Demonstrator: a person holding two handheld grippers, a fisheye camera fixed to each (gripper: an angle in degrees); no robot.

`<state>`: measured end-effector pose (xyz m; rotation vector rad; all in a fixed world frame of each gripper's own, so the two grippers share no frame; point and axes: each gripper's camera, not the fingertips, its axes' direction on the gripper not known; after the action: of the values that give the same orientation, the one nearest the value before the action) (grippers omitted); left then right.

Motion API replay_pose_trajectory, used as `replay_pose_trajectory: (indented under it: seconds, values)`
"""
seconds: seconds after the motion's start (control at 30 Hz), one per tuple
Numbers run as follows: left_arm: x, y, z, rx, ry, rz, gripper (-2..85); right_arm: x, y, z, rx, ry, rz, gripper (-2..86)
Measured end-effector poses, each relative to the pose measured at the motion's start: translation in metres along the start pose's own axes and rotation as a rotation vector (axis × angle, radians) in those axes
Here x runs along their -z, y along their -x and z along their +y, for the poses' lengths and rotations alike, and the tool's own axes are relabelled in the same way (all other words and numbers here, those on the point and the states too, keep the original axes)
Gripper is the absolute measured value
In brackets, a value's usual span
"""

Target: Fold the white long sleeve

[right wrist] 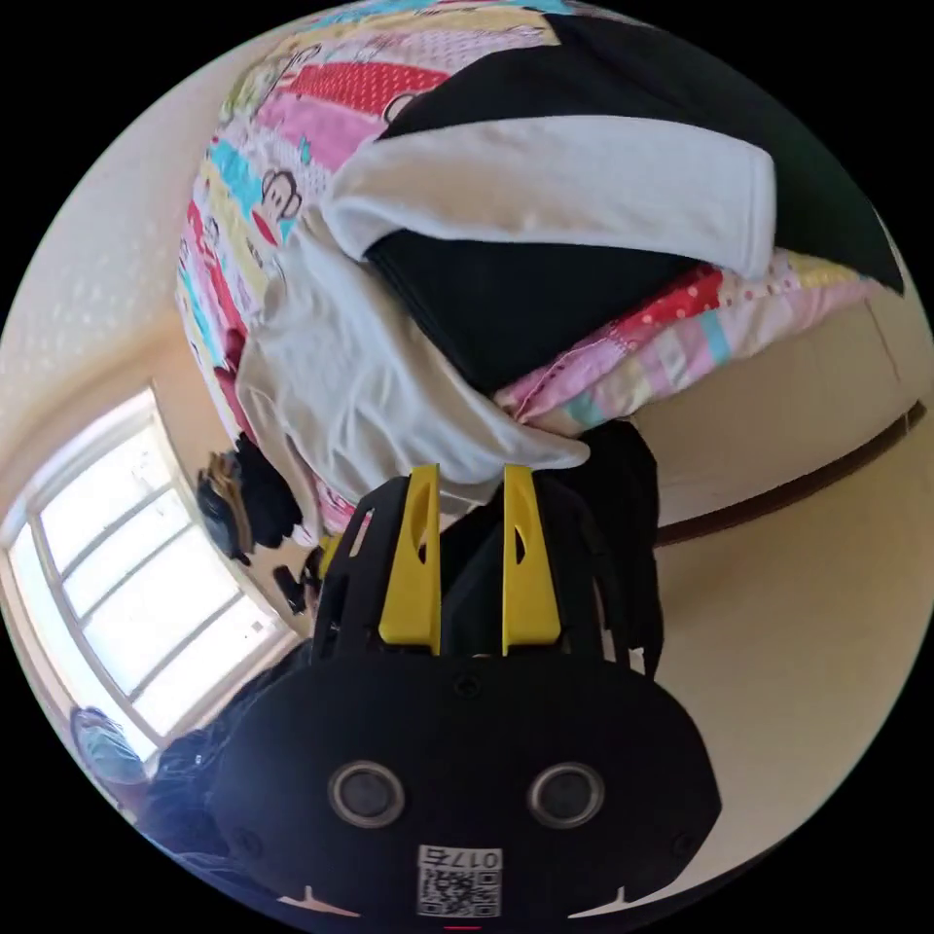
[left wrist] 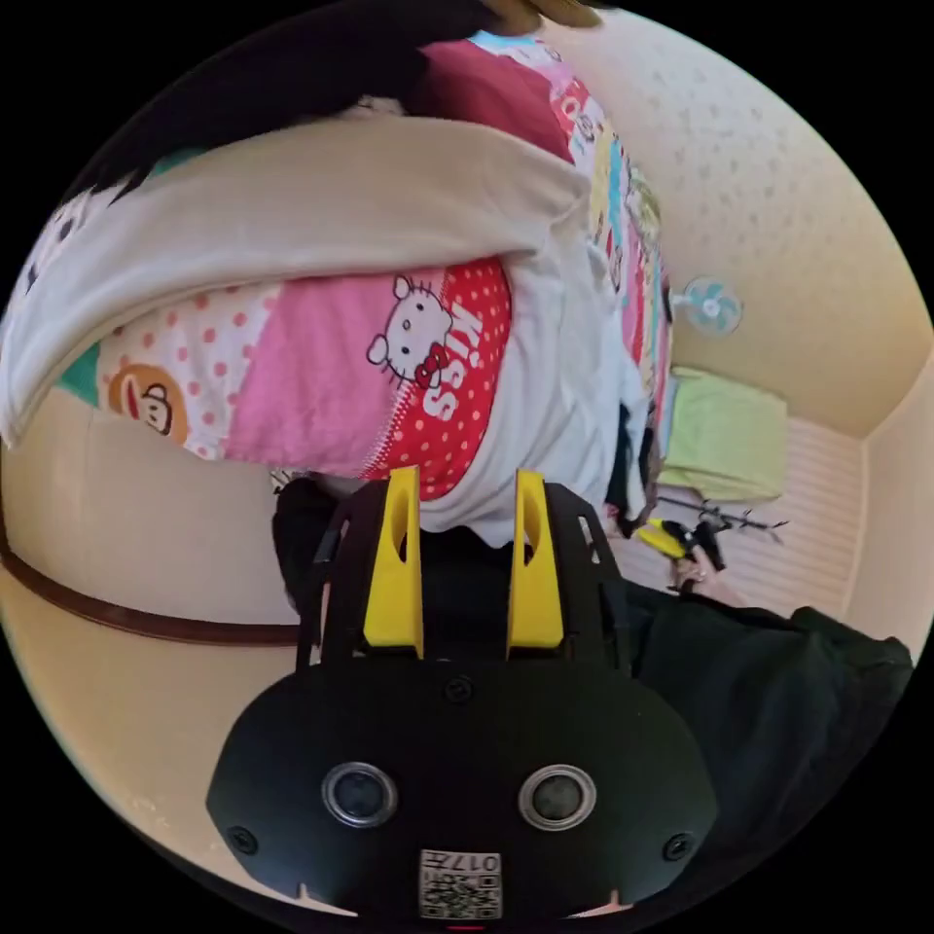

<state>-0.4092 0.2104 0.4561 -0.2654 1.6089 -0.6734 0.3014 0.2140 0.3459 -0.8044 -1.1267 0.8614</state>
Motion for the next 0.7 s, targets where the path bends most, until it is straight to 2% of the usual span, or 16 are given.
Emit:
replay_pose_trajectory:
  seconds: [0.07,0.13,0.2,0.27,0.33,0.53,0.6,0.67,0.7]
  values:
    - [-0.035,-0.032,-0.021,-0.118,0.117,-0.148,13.7,-0.016,0.025,-0.021,0.127,0.083,0.21,10.5]
    - [-0.062,-0.042,-0.036,-0.129,0.234,-0.18,14.4,-0.041,0.047,-0.045,0.235,0.153,0.426,10.7]
    - [-0.08,-0.047,-0.047,-0.094,0.306,-0.217,14.7,-0.059,0.056,-0.063,0.273,0.206,0.45,9.9]
    - [-0.081,-0.054,-0.057,-0.089,0.371,-0.349,11.2,-0.075,0.061,-0.079,0.293,0.291,0.388,7.8]
    - [-0.076,-0.056,-0.058,-0.087,0.44,-0.315,6.9,-0.089,0.066,-0.089,0.312,0.375,0.483,3.5]
    - [-0.016,-0.058,-0.021,-0.045,0.371,-0.298,4.4,-0.066,0.068,-0.05,0.689,0.359,0.684,1.7]
    - [-0.002,-0.05,-0.01,0.047,0.325,-0.331,4.3,-0.056,0.051,-0.044,0.699,0.335,0.653,1.6]
    - [0.003,-0.036,0.006,0.194,0.352,-0.443,3.9,-0.054,0.025,-0.051,0.586,0.409,0.643,2.0]
    - [0.003,-0.033,0.01,0.221,0.373,-0.478,3.9,-0.043,0.009,-0.055,0.525,0.376,0.59,2.6]
